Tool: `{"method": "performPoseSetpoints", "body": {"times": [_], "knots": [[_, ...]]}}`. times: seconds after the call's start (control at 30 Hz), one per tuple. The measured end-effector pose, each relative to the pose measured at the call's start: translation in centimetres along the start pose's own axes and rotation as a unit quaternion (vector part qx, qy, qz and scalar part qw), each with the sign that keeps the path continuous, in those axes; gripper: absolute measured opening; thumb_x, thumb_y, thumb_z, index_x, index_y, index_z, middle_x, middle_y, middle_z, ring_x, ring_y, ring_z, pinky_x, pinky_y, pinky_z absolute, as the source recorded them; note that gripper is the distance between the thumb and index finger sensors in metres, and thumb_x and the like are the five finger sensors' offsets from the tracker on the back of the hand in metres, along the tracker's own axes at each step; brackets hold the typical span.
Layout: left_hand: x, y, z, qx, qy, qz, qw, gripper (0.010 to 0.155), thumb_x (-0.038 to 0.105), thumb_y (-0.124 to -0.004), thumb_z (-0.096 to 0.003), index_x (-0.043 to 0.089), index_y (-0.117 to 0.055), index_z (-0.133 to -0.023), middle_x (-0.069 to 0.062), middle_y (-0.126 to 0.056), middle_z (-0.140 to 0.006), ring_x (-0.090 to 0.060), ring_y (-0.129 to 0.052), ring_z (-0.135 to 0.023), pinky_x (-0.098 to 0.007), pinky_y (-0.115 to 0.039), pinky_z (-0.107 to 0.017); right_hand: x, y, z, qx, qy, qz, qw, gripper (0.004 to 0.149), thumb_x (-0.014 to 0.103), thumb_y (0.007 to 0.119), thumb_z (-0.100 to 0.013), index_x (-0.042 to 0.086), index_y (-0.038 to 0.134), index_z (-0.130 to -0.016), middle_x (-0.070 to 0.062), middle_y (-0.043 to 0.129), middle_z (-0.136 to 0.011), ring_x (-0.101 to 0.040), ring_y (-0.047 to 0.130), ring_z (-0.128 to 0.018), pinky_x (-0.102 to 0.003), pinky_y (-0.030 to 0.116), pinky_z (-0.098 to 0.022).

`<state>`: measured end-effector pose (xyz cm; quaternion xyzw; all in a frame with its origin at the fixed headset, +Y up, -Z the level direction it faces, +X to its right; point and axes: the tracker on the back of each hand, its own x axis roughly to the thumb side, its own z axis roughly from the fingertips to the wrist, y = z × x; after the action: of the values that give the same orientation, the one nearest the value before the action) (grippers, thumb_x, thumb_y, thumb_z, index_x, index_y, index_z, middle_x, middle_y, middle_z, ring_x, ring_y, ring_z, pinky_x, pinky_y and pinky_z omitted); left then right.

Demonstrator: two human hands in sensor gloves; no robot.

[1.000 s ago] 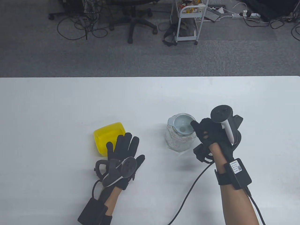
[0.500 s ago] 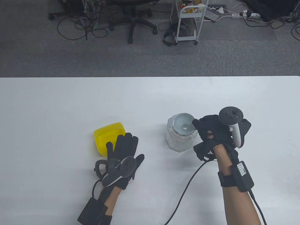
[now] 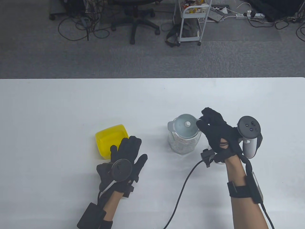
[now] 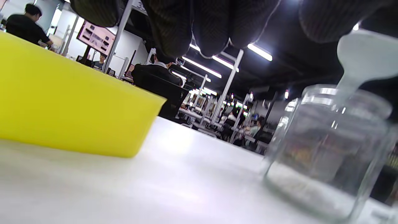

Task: Transfer rice through funnel into glass jar

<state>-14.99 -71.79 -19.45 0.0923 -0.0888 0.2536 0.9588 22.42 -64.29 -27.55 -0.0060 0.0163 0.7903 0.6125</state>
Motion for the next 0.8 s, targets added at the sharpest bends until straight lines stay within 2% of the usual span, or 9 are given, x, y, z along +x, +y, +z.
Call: {"method": "performPoseSetpoints", "body": {"times": [0.17,0.3,0.37,0.47,0.63,0.73,0.8], "knots": [[-0.4,1.5,-0.1,0.011,-0.006,0.125,0.992,0.054,0.063,-0.072,-0.0553,0.037,-0.076,-0.102,0.002,-0.089,-0.108,-0.029,-0.092,-0.101,-0.069,-0.062,-0.075,1.1,2.2,1.1,0.042,-0.033,-0.011,0.998,0.042,0.044,0.092,-0.037,0.018,0.091,-0.07,-0.009,0.063,-0.109,-0.04,0.062,-0.103,-0.063,0.049,-0.074],[-1.0,1.9,-0.2,0.004,-0.005,0.275,0.961,0.057,0.064,-0.074,-0.0551,0.034,-0.075,-0.104,-0.003,-0.088,-0.108,-0.031,-0.092,-0.1,-0.068,-0.064,-0.075,1.4,4.5,1.7,0.077,-0.051,-0.001,0.996,0.042,0.044,0.092,-0.037,0.019,0.091,-0.07,-0.008,0.064,-0.109,-0.04,0.062,-0.103,-0.063,0.048,-0.074],[-1.2,1.8,-0.3,-0.01,-0.002,0.317,0.948,0.061,0.066,-0.074,-0.0542,0.032,-0.073,-0.105,-0.003,-0.087,-0.108,-0.032,-0.091,-0.1,-0.068,-0.064,-0.075,1.1,5.6,1.8,0.091,-0.052,0.0,0.995,0.042,0.044,0.092,-0.037,0.02,0.091,-0.071,-0.008,0.064,-0.109,-0.04,0.062,-0.103,-0.063,0.048,-0.074],[-1.4,1.6,-0.4,-0.022,-0.004,0.353,0.935,0.061,0.068,-0.075,-0.0533,0.032,-0.075,-0.103,-0.002,-0.09,-0.105,-0.03,-0.094,-0.097,-0.068,-0.065,-0.075,0.7,6.8,1.7,0.109,-0.049,0.001,0.993,0.041,0.043,0.092,-0.036,0.021,0.091,-0.071,-0.008,0.064,-0.109,-0.04,0.061,-0.103,-0.063,0.047,-0.074],[-1.6,1.4,-0.4,-0.014,0.013,0.335,0.942,0.058,0.064,-0.084,-0.0516,0.032,-0.077,-0.099,-0.001,-0.093,-0.1,-0.027,-0.098,-0.093,-0.069,-0.064,-0.074,0.4,8.5,1.6,0.144,-0.048,0.004,0.988,0.041,0.043,0.092,-0.036,0.022,0.091,-0.071,-0.009,0.063,-0.11,-0.041,0.059,-0.104,-0.064,0.042,-0.075],[-1.6,1.1,-0.4,-0.015,0.026,0.345,0.938,0.048,0.055,-0.09,-0.0523,0.034,-0.08,-0.094,0.001,-0.095,-0.096,-0.025,-0.1,-0.089,-0.069,-0.064,-0.074,0.9,9.0,1.7,0.148,-0.057,0.052,0.986,0.041,0.043,0.092,-0.037,0.022,0.09,-0.072,-0.008,0.064,-0.109,-0.041,0.056,-0.105,-0.064,0.039,-0.074],[-1.7,1.1,-0.4,-0.012,0.029,0.345,0.938,0.047,0.053,-0.091,-0.0515,0.034,-0.082,-0.093,0.002,-0.097,-0.095,-0.024,-0.101,-0.088,-0.07,-0.063,-0.074,1.2,9.0,1.8,0.141,-0.061,0.061,0.986,0.041,0.044,0.093,-0.036,0.023,0.091,-0.072,-0.008,0.064,-0.11,-0.042,0.055,-0.106,-0.065,0.038,-0.074]]}}
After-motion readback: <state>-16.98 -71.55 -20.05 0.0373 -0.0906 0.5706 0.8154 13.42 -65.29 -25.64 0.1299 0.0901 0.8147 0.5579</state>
